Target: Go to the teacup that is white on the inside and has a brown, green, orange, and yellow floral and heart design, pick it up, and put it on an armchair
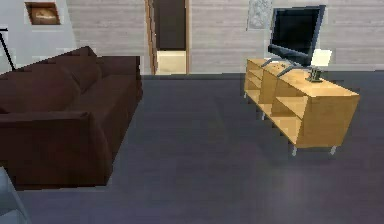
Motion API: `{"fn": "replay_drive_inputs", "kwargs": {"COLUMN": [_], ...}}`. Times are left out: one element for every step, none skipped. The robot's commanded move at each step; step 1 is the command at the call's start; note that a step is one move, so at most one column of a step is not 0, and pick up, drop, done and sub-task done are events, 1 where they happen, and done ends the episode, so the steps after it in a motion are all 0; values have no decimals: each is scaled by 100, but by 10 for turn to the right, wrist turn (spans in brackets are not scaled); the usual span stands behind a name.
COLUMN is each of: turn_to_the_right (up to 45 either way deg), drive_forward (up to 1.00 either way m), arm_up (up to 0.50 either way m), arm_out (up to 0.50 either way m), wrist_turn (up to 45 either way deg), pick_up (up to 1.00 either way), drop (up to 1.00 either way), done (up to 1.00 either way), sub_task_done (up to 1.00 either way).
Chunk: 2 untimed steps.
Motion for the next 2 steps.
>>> {"fn": "replay_drive_inputs", "kwargs": {"turn_to_the_right": [0, -450], "drive_forward": [85, 0], "arm_up": [0, 0], "arm_out": [0, 0], "wrist_turn": [0, 0], "pick_up": [0, 0], "drop": [0, 0], "done": [0, 0], "sub_task_done": [0, 0]}}
